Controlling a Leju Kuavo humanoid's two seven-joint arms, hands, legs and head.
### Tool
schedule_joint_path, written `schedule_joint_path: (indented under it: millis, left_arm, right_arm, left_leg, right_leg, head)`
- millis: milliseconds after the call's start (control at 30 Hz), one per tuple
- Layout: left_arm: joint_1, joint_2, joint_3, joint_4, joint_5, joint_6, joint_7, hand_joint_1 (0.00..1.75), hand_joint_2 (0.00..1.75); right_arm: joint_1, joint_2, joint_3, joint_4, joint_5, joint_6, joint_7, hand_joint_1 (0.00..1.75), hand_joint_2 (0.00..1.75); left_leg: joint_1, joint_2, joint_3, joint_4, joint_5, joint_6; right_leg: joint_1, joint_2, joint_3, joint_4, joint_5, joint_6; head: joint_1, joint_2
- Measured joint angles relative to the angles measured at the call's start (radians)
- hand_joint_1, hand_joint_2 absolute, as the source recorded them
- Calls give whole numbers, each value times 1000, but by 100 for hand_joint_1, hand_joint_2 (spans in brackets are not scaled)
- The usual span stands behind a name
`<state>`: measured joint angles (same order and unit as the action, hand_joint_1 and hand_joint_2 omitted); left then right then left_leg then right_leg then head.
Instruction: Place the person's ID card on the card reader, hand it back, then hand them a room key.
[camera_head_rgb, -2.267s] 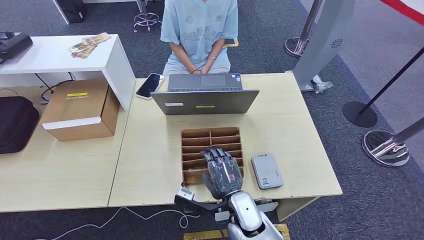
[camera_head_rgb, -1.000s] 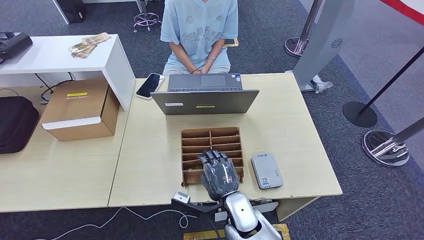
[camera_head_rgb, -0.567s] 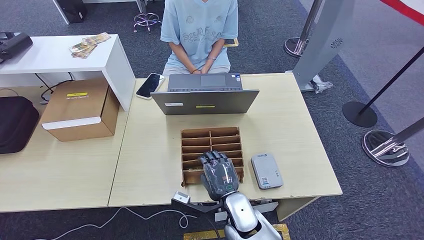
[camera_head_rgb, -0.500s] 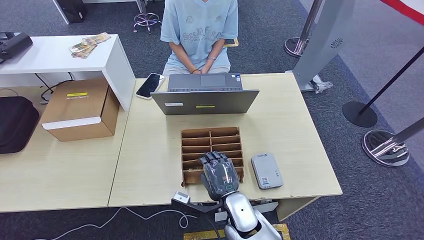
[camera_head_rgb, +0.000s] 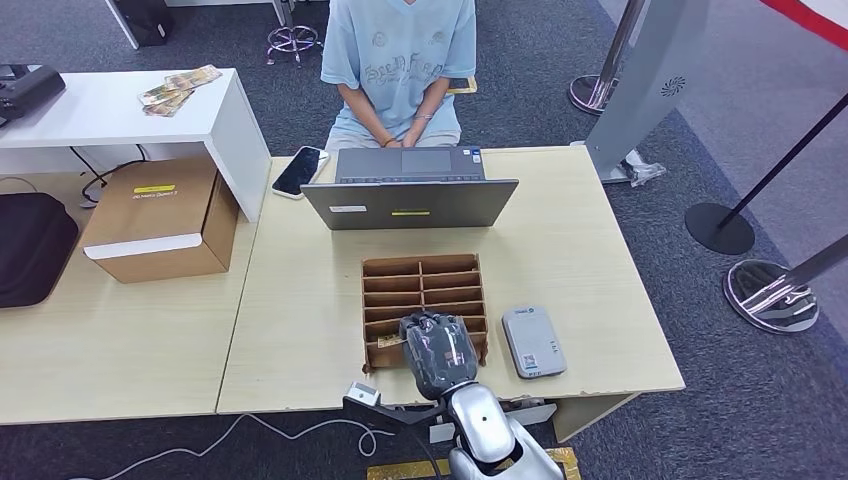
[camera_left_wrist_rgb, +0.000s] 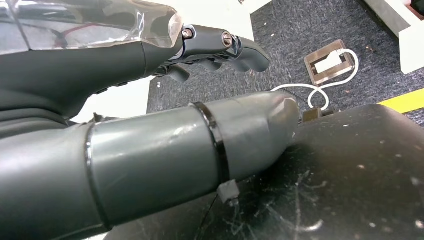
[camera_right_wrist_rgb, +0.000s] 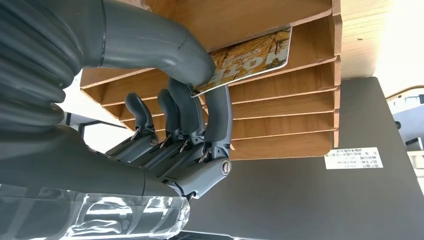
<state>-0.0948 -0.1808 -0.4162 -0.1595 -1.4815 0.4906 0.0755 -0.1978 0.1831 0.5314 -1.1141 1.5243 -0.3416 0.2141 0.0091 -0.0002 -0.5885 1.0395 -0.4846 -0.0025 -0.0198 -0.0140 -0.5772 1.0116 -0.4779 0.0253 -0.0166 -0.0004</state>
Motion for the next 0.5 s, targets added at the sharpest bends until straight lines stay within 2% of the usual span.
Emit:
schedule_joint_path:
  millis: [233, 500]
  left_arm:
    - [0, 0, 0, 0, 1, 0, -2, 0, 0]
    - [0, 0, 0, 0, 0, 0, -10, 0, 0]
  right_arm:
    - [-3, 0, 0, 7, -2, -5, -7, 140, 175]
    - [-7, 0, 0, 7, -31, -18, -27, 157, 175]
  left_leg:
    - [0, 0, 0, 0, 0, 0]
    - [0, 0, 0, 0, 0, 0]
  right_leg:
    - [0, 0, 0, 0, 0, 0]
    - [0, 0, 0, 0, 0, 0]
  head:
    - [0, 0]
    - [0, 0]
